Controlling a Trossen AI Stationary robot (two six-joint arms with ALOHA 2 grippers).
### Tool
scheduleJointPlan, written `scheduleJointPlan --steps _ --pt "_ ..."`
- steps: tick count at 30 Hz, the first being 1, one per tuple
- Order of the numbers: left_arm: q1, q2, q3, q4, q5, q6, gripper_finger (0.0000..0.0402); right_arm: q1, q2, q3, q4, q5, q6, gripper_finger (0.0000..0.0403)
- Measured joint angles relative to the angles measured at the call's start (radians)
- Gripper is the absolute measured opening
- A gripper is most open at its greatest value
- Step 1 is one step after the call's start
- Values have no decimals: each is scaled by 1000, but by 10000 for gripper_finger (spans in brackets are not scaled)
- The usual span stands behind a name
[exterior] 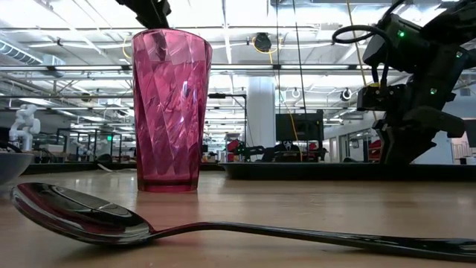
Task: Pick and place plate/cup/fork/spoon on tray
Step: Move the black tray to the center of the table
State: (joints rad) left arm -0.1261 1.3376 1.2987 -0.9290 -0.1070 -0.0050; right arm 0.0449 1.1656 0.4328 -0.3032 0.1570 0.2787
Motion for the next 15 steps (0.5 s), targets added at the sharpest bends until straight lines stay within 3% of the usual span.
scheduleJointPlan --steps 15 --pt "0 0 0 -4 0 1 269 111 0 0 61 -27 135 67"
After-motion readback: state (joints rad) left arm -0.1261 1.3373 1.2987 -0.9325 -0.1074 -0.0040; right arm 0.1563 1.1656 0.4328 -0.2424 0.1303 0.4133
